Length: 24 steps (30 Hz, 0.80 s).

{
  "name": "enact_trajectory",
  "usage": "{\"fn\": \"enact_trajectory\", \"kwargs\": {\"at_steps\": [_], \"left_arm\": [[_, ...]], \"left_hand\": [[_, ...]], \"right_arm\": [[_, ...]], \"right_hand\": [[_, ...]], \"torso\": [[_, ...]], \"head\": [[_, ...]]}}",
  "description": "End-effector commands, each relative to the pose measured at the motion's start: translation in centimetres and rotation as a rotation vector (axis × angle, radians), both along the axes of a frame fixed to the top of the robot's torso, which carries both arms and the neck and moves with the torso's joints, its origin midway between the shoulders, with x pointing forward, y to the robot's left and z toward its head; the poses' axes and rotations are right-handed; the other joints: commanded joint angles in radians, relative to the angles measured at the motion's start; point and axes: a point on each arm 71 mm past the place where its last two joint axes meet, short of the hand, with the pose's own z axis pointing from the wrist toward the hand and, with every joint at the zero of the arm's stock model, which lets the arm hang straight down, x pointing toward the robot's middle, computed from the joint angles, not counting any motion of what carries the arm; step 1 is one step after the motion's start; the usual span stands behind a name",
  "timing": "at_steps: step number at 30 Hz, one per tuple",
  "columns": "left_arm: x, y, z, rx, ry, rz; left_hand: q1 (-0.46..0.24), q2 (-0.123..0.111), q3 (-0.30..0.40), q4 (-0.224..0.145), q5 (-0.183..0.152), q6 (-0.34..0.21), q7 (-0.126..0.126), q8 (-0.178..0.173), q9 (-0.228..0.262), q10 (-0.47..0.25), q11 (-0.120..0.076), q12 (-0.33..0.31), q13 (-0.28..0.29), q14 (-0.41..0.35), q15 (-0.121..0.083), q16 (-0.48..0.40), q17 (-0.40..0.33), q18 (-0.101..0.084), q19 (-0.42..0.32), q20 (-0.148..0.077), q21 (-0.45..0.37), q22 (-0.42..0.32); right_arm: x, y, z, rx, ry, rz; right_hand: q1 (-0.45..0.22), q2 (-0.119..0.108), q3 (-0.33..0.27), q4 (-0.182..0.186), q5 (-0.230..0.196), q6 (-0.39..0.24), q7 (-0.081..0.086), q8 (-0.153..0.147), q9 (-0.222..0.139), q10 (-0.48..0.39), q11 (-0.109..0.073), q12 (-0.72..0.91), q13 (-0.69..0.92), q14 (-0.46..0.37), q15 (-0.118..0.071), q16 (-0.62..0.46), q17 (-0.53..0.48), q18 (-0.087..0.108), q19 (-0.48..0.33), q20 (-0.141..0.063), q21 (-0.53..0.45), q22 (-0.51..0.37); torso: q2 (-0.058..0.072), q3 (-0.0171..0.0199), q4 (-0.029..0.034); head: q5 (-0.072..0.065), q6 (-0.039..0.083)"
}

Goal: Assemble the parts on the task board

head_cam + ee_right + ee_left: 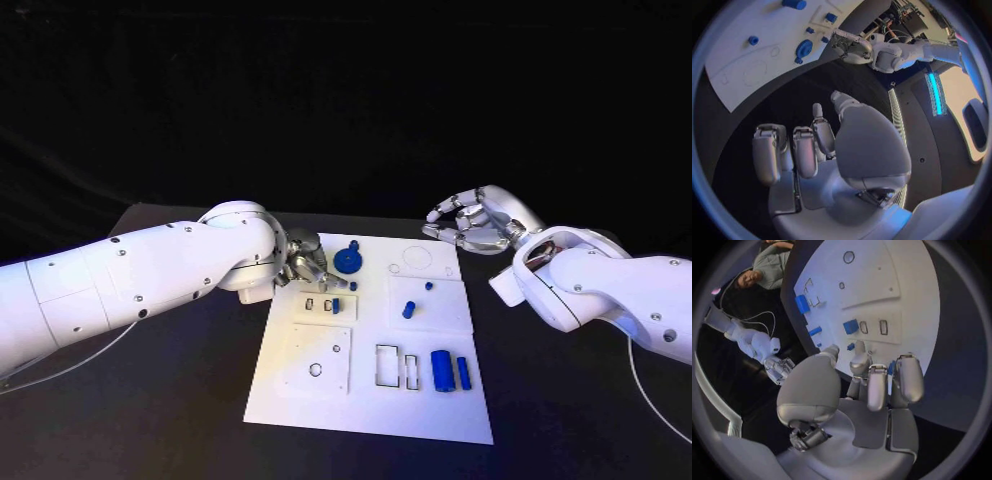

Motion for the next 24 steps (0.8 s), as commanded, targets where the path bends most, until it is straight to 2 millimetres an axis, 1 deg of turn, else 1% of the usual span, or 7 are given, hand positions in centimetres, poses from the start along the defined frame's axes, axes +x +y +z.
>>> {"fn": "enact_trajectory", "kwargs": {"at_steps": [1, 2, 4, 5, 9, 14, 24], "left_arm": [[-0.1, -0.4, -0.2, 0.07, 0.025, -0.037], [-0.1, -0.5, -0.2, 0.073, 0.027, -0.04], [0.0, -0.6, -0.3, 0.078, 0.031, -0.044], [0.0, -0.7, -0.3, 0.081, 0.034, -0.047], [0.0, -1.0, -0.5, 0.096, 0.047, -0.06], [0.1, -1.3, -0.7, 0.106, 0.058, -0.067], [0.0, -1.7, -0.9, 0.106, 0.072, -0.078]], "left_hand": [[-0.011, -0.002, -0.006, -0.001, 0.001, -0.007, 0.001, 0.004, 0.002, 0.004, -0.002, 0.004, 0.001, 0.086, -0.005, 0.004, 0.19, -0.012, 0.008, -0.001, 0.006, 0.001], [-0.011, -0.002, -0.006, -0.001, 0.001, -0.008, 0.001, 0.004, 0.002, 0.004, -0.002, 0.004, 0.001, 0.086, -0.005, 0.004, 0.191, -0.012, 0.009, -0.001, 0.007, 0.004], [-0.011, -0.001, -0.006, -0.002, 0.001, -0.008, 0.001, 0.004, 0.003, 0.004, -0.002, 0.005, 0.002, 0.086, -0.005, 0.005, 0.191, -0.012, 0.008, -0.001, 0.006, 0.003], [-0.011, 0.0, -0.006, -0.002, 0.003, -0.01, 0.001, 0.005, 0.005, 0.004, -0.002, 0.005, 0.002, 0.086, -0.005, 0.005, 0.192, -0.013, 0.01, -0.001, 0.008, 0.006], [-0.011, 0.003, -0.006, -0.002, 0.004, -0.011, 0.001, 0.005, 0.007, 0.003, -0.002, 0.005, 0.002, 0.086, -0.005, 0.006, 0.193, -0.013, 0.009, -0.001, 0.008, 0.005], [-0.011, 0.006, -0.007, -0.002, 0.005, -0.013, 0.001, 0.006, 0.01, 0.002, -0.002, 0.005, 0.002, 0.087, -0.005, 0.006, 0.194, -0.013, 0.009, -0.001, 0.009, 0.007], [-0.008, 0.01, -0.006, -0.003, 0.007, -0.016, 0.001, 0.007, 0.014, 0.0, -0.002, 0.004, 0.001, 0.087, -0.005, 0.007, 0.194, -0.013, 0.008, 0.0, 0.009, 0.006]], "right_arm": [[0.0, 0.1, -0.2, -0.014, 0.011, 0.006], [0.1, 0.1, -0.2, -0.014, 0.011, 0.006], [0.1, 0.1, -0.2, -0.015, 0.012, 0.004], [0.1, 0.1, -0.2, -0.016, 0.012, 0.004], [0.2, 0.2, -0.3, -0.017, 0.014, 0.002], [0.2, 0.2, -0.3, -0.017, 0.014, 0.001], [0.3, 0.2, -0.3, -0.022, 0.013, 0.002]], "right_hand": [[-0.01, -0.002, -0.003, 0.004, 0.005, -0.006, 0.0, 0.005, 0.002, -0.002, -0.005, -0.004, 0.037, 0.072, -0.004, -0.004, 0.126, 0.007, 0.037, -0.004, -0.006, 0.189], [-0.009, -0.002, -0.003, 0.004, 0.007, -0.008, 0.0, 0.006, 0.003, -0.003, -0.005, -0.005, 0.036, 0.072, -0.004, -0.005, 0.124, 0.008, 0.036, -0.004, -0.008, 0.188], [-0.009, -0.003, -0.003, 0.004, 0.01, -0.01, 0.0, 0.007, 0.003, -0.004, -0.005, -0.006, 0.035, 0.072, -0.004, -0.005, 0.124, 0.008, 0.035, -0.005, -0.009, 0.187], [-0.009, -0.003, -0.003, 0.004, 0.01, -0.01, 0.0, 0.007, 0.003, -0.004, -0.005, -0.006, 0.035, 0.072, -0.004, -0.005, 0.124, 0.008, 0.035, -0.005, -0.009, 0.187], [-0.009, -0.003, -0.003, 0.004, 0.01, -0.01, 0.0, 0.007, 0.003, -0.004, -0.005, -0.006, 0.035, 0.072, -0.004, -0.005, 0.124, 0.008, 0.035, -0.005, -0.009, 0.187], [-0.01, -0.003, -0.003, 0.005, 0.012, -0.012, 0.001, 0.008, 0.004, -0.005, -0.005, -0.007, 0.034, 0.072, -0.004, -0.006, 0.122, 0.009, 0.034, -0.005, -0.011, 0.186], [-0.009, -0.002, -0.003, 0.005, 0.016, -0.016, 0.001, 0.009, 0.006, -0.005, -0.005, -0.007, 0.034, 0.071, -0.004, -0.007, 0.122, 0.009, 0.034, -0.005, -0.012, 0.185]], "torso": [[0.002, 0.0003, 0.0015], [0.002, -0.0003, 0.0009], [0.002, 0.0007, 0.0009], [0.002, 0.0001, -0.0001], [0.002, -0.0014, -0.0002], [0.004, -0.0045, 0.0019], [0.006, -0.0065, 0.0047]], "head": [[-0.007, -0.003], [-0.005, -0.002], [-0.001, -0.003], [-0.001, -0.003], [0.001, -0.004], [-0.001, -0.004], [-0.005, -0.007]]}}
